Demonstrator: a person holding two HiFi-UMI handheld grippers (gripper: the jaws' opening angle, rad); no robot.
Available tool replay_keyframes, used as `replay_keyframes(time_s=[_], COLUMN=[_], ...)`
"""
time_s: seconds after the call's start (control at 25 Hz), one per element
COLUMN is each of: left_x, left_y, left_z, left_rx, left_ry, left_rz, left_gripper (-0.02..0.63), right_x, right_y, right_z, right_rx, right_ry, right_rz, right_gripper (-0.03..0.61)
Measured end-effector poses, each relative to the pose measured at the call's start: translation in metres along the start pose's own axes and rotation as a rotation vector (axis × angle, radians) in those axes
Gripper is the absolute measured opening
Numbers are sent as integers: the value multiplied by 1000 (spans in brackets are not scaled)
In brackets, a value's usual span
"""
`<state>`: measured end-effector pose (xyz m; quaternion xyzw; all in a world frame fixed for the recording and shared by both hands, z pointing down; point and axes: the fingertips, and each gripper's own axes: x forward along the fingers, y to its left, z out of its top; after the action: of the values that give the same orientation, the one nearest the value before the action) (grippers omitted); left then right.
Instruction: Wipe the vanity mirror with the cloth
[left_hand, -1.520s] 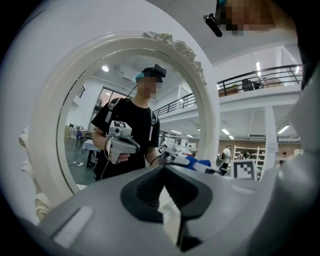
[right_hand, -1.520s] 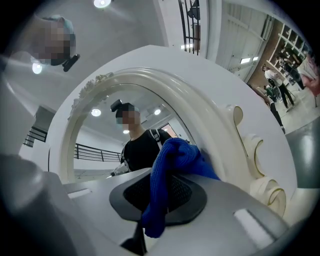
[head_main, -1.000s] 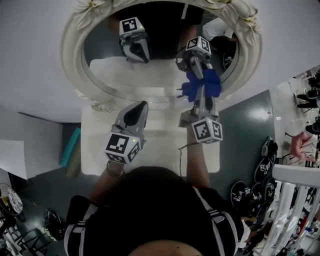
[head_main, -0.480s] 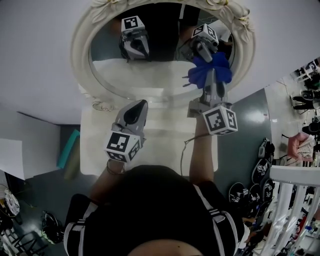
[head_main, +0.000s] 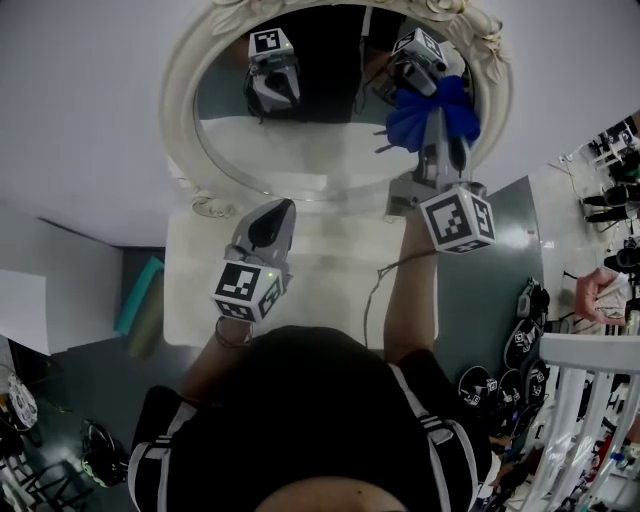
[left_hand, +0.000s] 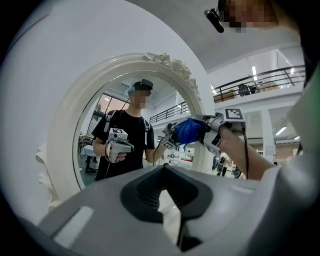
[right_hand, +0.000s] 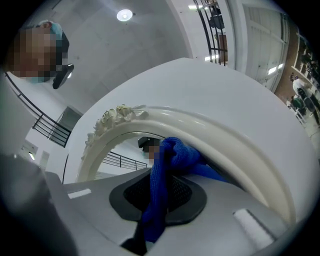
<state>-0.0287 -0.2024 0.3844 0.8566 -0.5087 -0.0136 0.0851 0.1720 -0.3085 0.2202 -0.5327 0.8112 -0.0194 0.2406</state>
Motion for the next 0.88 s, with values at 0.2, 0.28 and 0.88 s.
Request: replay_keyframes(time_s=[0.2,0.28,0.88], left_x=[-3,-6,-23], left_y=[-2,-2,14], left_z=[-8,-10,-16], left_rx=[1,-1,-16], left_ry=[3,6,9], left_rz=[-2,-3,38], left_gripper=[11,11,9], right_x=[10,14,52], right_y=[16,25,94], right_z=[14,17,43], right_rx=[-40,-58,-149], right_ry=[3,8,-2], right_rz=[40,51,160], right_gripper=[38,38,38])
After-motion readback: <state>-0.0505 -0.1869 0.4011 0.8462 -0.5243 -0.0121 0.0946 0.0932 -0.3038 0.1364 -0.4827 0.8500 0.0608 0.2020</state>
